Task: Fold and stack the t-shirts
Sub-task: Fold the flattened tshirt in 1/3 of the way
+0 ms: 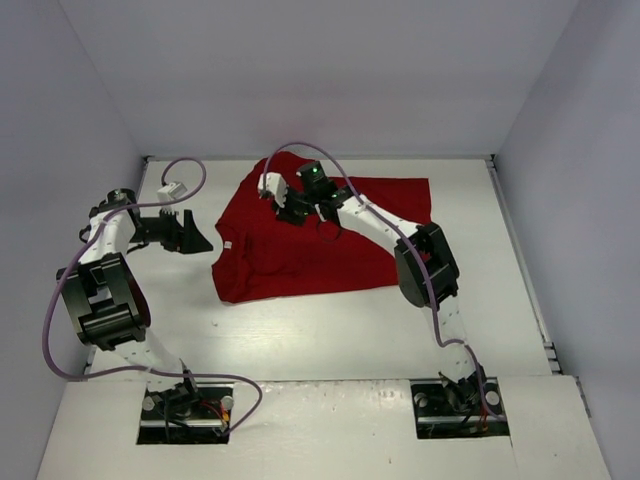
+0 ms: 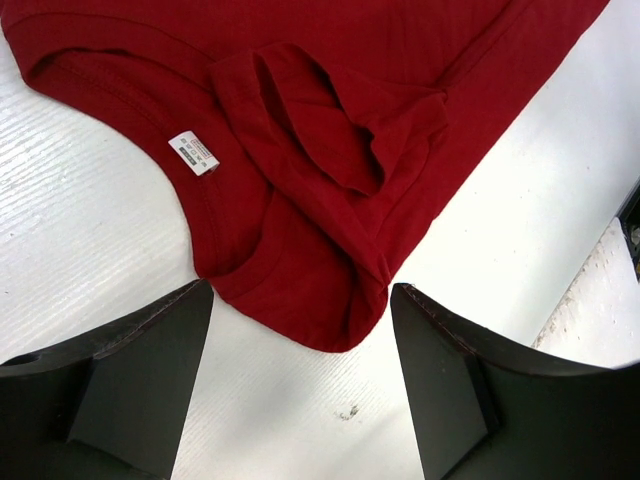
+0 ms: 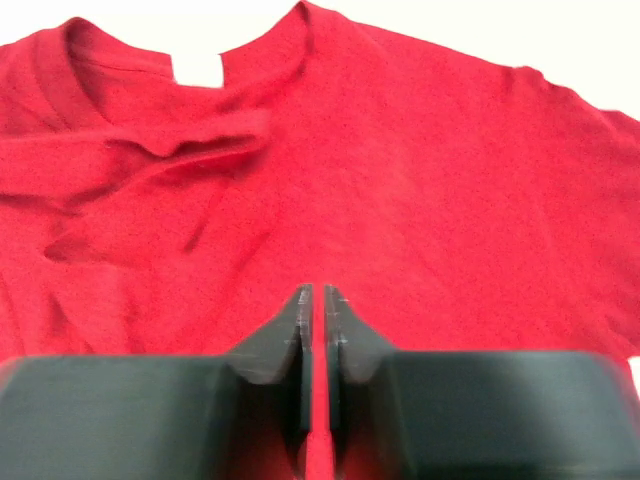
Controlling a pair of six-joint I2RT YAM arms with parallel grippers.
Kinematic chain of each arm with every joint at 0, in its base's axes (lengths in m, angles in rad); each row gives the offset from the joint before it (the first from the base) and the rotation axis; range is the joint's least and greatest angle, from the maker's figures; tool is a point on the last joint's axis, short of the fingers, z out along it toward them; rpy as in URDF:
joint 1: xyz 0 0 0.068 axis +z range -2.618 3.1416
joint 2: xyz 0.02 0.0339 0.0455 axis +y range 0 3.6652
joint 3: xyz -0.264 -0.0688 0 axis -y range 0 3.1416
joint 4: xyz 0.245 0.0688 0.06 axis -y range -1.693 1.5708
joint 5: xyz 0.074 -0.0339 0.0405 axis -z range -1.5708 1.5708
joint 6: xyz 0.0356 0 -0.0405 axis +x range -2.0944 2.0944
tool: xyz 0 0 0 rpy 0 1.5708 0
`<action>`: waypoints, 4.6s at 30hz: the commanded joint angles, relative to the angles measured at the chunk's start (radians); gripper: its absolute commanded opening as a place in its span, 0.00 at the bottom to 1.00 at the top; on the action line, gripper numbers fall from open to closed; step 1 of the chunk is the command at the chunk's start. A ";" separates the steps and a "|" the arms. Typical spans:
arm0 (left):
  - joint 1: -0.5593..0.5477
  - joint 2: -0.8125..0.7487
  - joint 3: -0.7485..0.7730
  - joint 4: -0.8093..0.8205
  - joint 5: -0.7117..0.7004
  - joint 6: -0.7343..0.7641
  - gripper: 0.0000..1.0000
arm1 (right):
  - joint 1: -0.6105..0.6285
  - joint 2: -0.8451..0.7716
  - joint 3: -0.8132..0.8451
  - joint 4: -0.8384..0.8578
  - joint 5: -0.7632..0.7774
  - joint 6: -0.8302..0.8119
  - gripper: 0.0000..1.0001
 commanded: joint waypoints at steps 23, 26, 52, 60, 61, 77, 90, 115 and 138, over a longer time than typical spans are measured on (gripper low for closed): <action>-0.002 -0.067 -0.021 0.009 0.050 0.065 0.70 | 0.138 0.033 0.005 -0.267 -0.011 -0.111 0.70; -0.001 -0.073 -0.033 0.010 0.049 0.076 0.70 | 0.131 0.026 0.022 -0.268 -0.009 -0.110 0.70; -0.001 -0.053 -0.027 0.010 0.051 0.074 0.70 | 0.105 0.121 0.105 -0.289 -0.046 -0.106 0.28; -0.001 -0.074 -0.035 0.009 0.047 0.079 0.70 | 0.109 0.033 0.069 -0.292 -0.052 -0.084 0.00; -0.001 -0.076 -0.034 0.009 0.048 0.076 0.70 | 0.109 0.015 0.064 -0.292 -0.056 -0.081 0.00; -0.024 -0.046 0.043 0.008 0.034 0.053 0.70 | 0.003 0.031 0.146 -0.291 -0.113 -0.012 0.00; -0.226 0.092 0.208 0.094 -0.031 0.000 0.68 | 0.055 0.147 0.177 -0.289 -0.116 0.035 0.04; -0.301 0.031 0.183 0.297 -0.198 -0.113 0.71 | -0.133 -0.100 0.089 -0.294 -0.115 0.110 0.59; -0.633 0.287 0.414 0.046 -0.302 0.067 0.71 | -0.685 -0.373 -0.478 -0.625 0.100 -0.546 0.31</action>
